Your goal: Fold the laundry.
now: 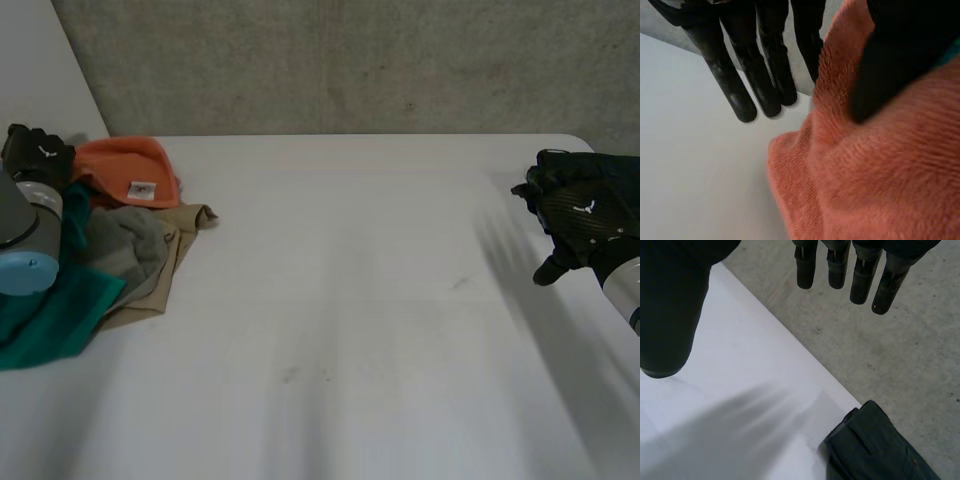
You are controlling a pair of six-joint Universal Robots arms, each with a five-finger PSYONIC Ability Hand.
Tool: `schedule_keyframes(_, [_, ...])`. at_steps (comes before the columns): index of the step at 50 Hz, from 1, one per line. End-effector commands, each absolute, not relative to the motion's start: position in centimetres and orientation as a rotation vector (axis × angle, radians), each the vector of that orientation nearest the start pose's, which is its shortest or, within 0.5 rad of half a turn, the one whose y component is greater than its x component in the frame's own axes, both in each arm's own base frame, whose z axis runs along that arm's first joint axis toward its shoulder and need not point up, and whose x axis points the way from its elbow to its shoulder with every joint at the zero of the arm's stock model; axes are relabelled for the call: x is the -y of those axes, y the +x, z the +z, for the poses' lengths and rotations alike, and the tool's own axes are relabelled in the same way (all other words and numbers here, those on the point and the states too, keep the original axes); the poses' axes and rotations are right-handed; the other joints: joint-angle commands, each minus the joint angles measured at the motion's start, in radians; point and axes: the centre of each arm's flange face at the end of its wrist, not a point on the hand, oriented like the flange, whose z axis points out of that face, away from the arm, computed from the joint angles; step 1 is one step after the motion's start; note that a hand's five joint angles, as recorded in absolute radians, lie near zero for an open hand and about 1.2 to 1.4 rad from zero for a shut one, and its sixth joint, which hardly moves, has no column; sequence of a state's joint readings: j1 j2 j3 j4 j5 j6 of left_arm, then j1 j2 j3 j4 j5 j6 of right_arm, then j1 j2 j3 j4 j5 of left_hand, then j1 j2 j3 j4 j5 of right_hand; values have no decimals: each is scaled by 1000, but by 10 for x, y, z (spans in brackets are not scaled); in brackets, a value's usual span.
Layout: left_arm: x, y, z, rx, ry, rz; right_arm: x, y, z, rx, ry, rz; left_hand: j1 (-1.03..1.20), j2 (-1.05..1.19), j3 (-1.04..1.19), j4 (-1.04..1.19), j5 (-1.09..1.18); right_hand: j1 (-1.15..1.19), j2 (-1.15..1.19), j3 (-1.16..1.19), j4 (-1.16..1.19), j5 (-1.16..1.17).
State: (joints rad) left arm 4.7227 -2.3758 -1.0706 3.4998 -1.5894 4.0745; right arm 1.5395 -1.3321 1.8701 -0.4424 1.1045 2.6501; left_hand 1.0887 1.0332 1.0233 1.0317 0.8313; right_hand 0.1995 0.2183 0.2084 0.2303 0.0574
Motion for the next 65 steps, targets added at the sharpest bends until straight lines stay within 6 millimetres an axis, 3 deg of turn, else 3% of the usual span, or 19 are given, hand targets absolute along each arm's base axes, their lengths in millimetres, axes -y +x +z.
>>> schedule_keyframes(1, [455, -171, 211, -1587, 811, -1850, 322, 160, 185, -2129, -985, -2120, 308, 363, 373, 365, 390, -25, -44, -34, -56, -57])
schedule_keyframes(4, [426, -202, 247, -1586, 774, -2031, 323, 160, 189, -2127, -979, -2128, 308, 363, 373, 365, 390, -25, -44, -34, -56, -57])
schedule_keyframes(6, [411, -216, 258, -1608, 757, -2118, 323, 160, 191, -2125, -977, -2134, 308, 363, 373, 365, 390, -25, -44, -34, -56, -57])
schedule_keyframes(7, [391, -234, 268, -1648, 756, -2214, 324, 159, 191, -2123, -977, -2136, 308, 363, 373, 365, 390, -25, -44, -34, -56, -57])
schedule_keyframes(10, [361, -258, 280, -1710, 757, -2349, 324, 159, 195, -2120, -972, -2151, 308, 363, 373, 365, 390, -25, -44, -34, -56, -57])
schedule_keyframes(11, [340, -277, 282, -1773, 789, -2431, 324, 159, 197, -2121, -967, -2164, 308, 363, 373, 365, 390, -25, -44, -34, -56, -57])
schedule_keyframes(14, [308, -303, 275, -1894, 868, -2514, 324, 160, 198, -2124, -962, -2172, 308, 363, 373, 365, 390, -25, -44, -34, -56, -57])
schedule_keyframes(15, [284, -322, 263, -2000, 963, -2536, 325, 160, 200, -2124, -955, -2179, 308, 363, 373, 365, 390, -25, -44, -34, -56, -57])
schedule_keyframes(18, [239, -352, 240, -2172, 1184, -2543, 326, 160, 201, -2122, -950, -2184, 308, 363, 373, 365, 390, -25, -44, -34, -56, -57])
schedule_keyframes(21, [215, -368, 227, -2280, 1318, -2543, 326, 160, 201, -2122, -950, -2184, 288, 343, 353, 345, 370, -25, -44, -34, -56, -57])
schedule_keyframes(22, [205, -375, 222, -2342, 1364, -2539, 326, 161, 200, -2123, -951, -2179, -375, -320, -310, -318, -292, -25, -44, -34, -56, -57])
schedule_keyframes(24, [201, -378, 220, -2389, 1373, -2545, 325, 161, 200, -2124, -953, -2175, -914, -859, -849, -857, -831, -25, -44, -34, -56, -57])
schedule_keyframes(31, [216, -372, 236, -2404, 1247, -2616, 316, 176, 198, -2099, -992, -2128, -914, -859, -849, -857, -831, -25, -44, -34, -56, -57])
schedule_keyframes(36, [243, -346, 256, -2329, 1080, -2640, 303, 192, 200, -2064, -1036, -2071, -902, -846, -836, -845, -819, -25, -44, -34, -56, -57])
schedule_keyframes(40, [258, -320, 258, -2292, 981, -2531, 274, 222, 207, -2028, -1121, -1917, -866, -811, -801, -809, -784, -25, -44, -34, -56, -57])
schedule_keyframes(47, [299, -263, 239, -2114, 908, -2184, 232, 261, 212, -1999, -1218, -1675, -869, -814, -804, -812, -786, -25, -44, -34, -56, -57])
schedule_keyframes(53, [355, -206, 219, -1954, 889, -1954, 204, 305, 189, -1985, -1116, -1438, -878, -823, -813, -821, -795, -25, -44, -34, -56, -57])
schedule_keyframes(61, [409, -172, 208, -1887, 876, -1899, 170, 344, 141, -1952, -1238, -1287, -875, -820, -810, -818, -792, -3, -22, -12, -34, -36])
schedule_keyframes(65, [421, -160, 197, -1945, 933, -1886, 167, 354, 125, -1943, -1310, -1313, -779, -723, -713, -722, -696, 97, 78, 88, 66, 64])
